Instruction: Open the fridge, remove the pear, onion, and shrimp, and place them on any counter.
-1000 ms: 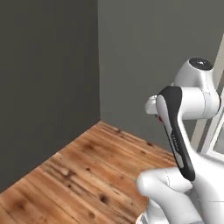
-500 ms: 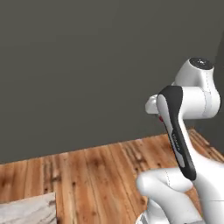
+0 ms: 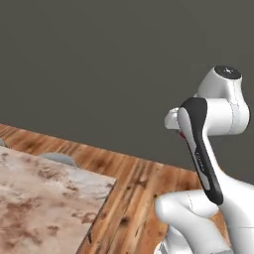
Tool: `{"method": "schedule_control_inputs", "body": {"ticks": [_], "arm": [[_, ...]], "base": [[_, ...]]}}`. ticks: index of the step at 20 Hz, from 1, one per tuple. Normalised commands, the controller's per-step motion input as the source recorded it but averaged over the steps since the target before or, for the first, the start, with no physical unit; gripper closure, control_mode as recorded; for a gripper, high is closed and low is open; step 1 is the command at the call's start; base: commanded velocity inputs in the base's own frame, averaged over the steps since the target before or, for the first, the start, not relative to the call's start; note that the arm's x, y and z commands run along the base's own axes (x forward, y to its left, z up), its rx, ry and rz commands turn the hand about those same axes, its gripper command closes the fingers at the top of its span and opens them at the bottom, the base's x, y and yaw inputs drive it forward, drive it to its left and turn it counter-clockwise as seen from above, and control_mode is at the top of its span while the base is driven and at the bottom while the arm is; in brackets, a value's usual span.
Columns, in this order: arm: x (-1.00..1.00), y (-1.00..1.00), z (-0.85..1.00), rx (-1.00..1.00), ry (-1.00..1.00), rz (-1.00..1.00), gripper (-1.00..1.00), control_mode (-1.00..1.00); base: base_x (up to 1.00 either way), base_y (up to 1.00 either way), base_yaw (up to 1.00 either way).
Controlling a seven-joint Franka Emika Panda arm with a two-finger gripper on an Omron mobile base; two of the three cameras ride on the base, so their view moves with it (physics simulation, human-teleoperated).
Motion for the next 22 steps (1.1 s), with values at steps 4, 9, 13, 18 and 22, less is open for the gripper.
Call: {"method": "schedule_control_inputs", "body": {"ticks": [4, 9, 13, 18, 22], "arm": [[0.00, 0.00, 0.00, 0.00, 0.00, 0.00, 1.00, 1.00], [0.00, 0.00, 0.00, 0.00, 0.00, 0.00, 1.00, 1.00], [0.00, 0.00, 0.00, 0.00, 0.00, 0.00, 1.00, 1.00], [0.00, 0.00, 0.00, 0.00, 0.00, 0.00, 1.00, 1.00], [0.00, 0.00, 0.00, 0.00, 0.00, 0.00, 1.00, 1.00]], "base": [[-0.09, -0.07, 0.99], [-0.22, -0.05, 0.95], [0.00, 0.09, 0.74], [0.13, 0.06, 0.49], [0.07, -0.08, 0.05]]}}
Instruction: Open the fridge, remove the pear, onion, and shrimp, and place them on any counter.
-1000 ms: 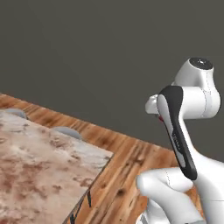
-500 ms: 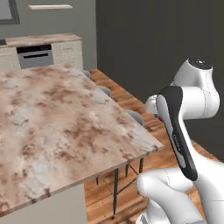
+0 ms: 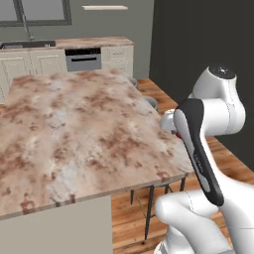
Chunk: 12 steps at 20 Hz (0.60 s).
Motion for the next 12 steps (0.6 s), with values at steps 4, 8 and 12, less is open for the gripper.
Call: {"method": "schedule_control_inputs", "body": {"ticks": [4, 8, 12], "arm": [[0.00, 0.00, 0.00, 0.00, 0.00, 0.00, 1.00, 1.00], [0.00, 0.00, 0.00, 0.00, 0.00, 0.00, 1.00, 1.00], [0.58, -0.01, -0.09, 0.00, 0.09, 0.01, 1.00, -1.00]], "base": [[0.00, 0.00, 0.00], [0.00, 0.00, 0.00], [0.00, 0.00, 0.00]]}}
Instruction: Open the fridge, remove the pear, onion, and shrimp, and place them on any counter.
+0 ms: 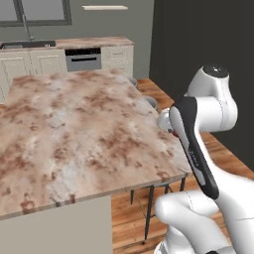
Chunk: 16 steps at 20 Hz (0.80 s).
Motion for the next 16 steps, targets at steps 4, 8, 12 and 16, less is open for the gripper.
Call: {"method": "schedule_control_inputs", "body": {"ticks": [4, 8, 12, 16], "arm": [[0.99, 0.00, -0.18, 0.00, 0.13, 0.08, 1.00, -1.00], [0.92, 0.00, -0.29, 0.00, 0.07, 0.04, 1.00, -1.00], [0.94, 0.00, -0.49, 0.00, 0.05, 0.03, 1.00, -1.00], [0.94, 0.00, -0.79, -0.07, 0.00, 0.00, 1.00, -1.00]], "base": [[0.00, 0.00, 0.00], [0.00, 0.00, 0.00], [0.00, 0.00, 0.00], [0.00, 0.00, 0.00]]}}
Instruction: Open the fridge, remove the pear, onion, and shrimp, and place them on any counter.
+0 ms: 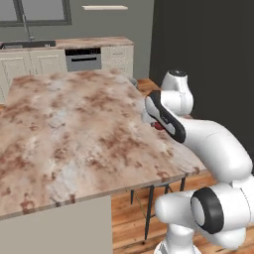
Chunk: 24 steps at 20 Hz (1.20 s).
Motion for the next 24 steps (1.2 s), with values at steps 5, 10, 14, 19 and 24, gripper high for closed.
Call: {"method": "schedule_control_inputs", "body": {"ticks": [5, 10, 14, 19, 24], "arm": [[0.89, 0.00, -0.60, -0.03, 0.01, 0.01, 1.00, -1.00], [0.69, 0.00, -0.42, 0.00, 0.02, 0.01, 1.00, -1.00], [0.48, 0.00, -0.51, -0.01, 0.00, 0.00, 1.00, -1.00], [0.34, 0.00, -0.53, -0.03, 0.00, 0.00, 1.00, -1.00], [0.28, 0.00, -0.69, -0.13, 0.00, 0.00, 1.00, -1.00]], "base": [[0.00, 0.00, 0.00], [0.00, 0.00, 0.00], [0.00, 0.00, 0.00], [0.00, 0.00, 0.00], [0.00, 0.00, 0.00]]}}
